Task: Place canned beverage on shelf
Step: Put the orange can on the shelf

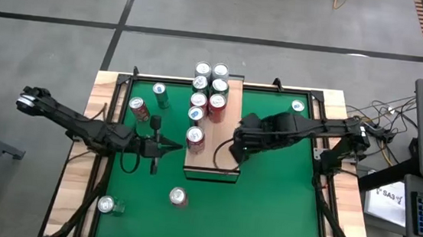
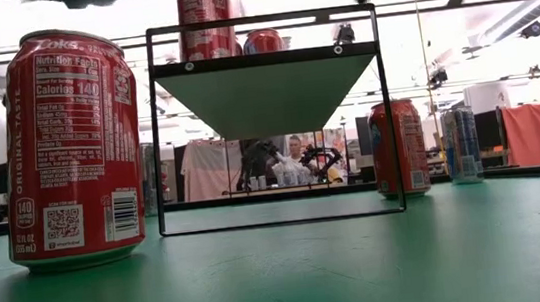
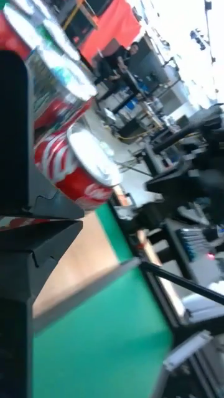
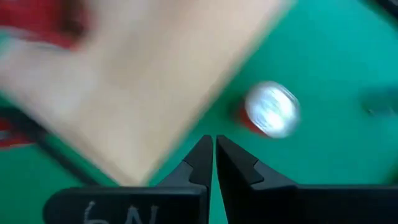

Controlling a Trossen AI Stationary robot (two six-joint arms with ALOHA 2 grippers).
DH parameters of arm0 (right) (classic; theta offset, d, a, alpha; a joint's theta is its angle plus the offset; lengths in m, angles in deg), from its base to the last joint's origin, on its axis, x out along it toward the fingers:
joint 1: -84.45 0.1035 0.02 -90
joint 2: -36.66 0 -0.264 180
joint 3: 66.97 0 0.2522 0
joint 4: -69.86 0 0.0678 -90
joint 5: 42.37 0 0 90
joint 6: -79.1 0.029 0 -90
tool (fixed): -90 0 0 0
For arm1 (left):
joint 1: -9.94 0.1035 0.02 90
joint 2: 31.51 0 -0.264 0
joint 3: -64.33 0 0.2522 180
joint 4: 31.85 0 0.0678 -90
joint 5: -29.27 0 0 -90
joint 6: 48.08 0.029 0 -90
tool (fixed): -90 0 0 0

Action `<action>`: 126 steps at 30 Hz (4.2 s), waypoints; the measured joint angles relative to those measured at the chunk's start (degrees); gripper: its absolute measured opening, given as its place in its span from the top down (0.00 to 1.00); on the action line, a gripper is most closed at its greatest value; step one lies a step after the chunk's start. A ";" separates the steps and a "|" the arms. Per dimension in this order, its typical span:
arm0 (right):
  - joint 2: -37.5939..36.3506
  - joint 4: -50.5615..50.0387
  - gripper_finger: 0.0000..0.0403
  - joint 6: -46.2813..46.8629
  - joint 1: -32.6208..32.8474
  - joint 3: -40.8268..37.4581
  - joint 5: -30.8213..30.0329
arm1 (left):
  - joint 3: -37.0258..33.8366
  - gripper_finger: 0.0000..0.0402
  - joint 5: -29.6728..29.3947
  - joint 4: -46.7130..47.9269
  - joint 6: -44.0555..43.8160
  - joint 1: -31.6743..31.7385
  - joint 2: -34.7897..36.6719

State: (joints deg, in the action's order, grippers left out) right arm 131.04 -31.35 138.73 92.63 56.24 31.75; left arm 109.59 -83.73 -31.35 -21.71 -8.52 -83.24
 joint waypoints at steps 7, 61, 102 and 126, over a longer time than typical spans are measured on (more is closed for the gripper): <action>-0.40 -1.89 0.97 3.85 -3.27 -1.59 4.88 | 0.37 1.00 0.00 1.88 -0.08 -2.25 8.03; -0.57 5.00 0.15 -1.76 -19.84 -18.75 15.87 | 0.20 1.00 0.00 9.21 1.66 -2.25 19.83; -3.97 14.52 0.28 -3.25 -18.74 -27.98 12.57 | 0.20 1.00 0.00 9.50 0.04 -2.25 19.72; -19.48 35.30 0.28 -23.73 15.01 -19.93 -17.13 | 4.12 1.00 -5.14 -4.31 -12.12 -11.83 4.52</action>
State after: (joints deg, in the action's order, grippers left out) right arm 111.56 3.94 115.00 107.63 36.31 14.62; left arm 113.71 -88.88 -35.65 -33.83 -20.36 -78.72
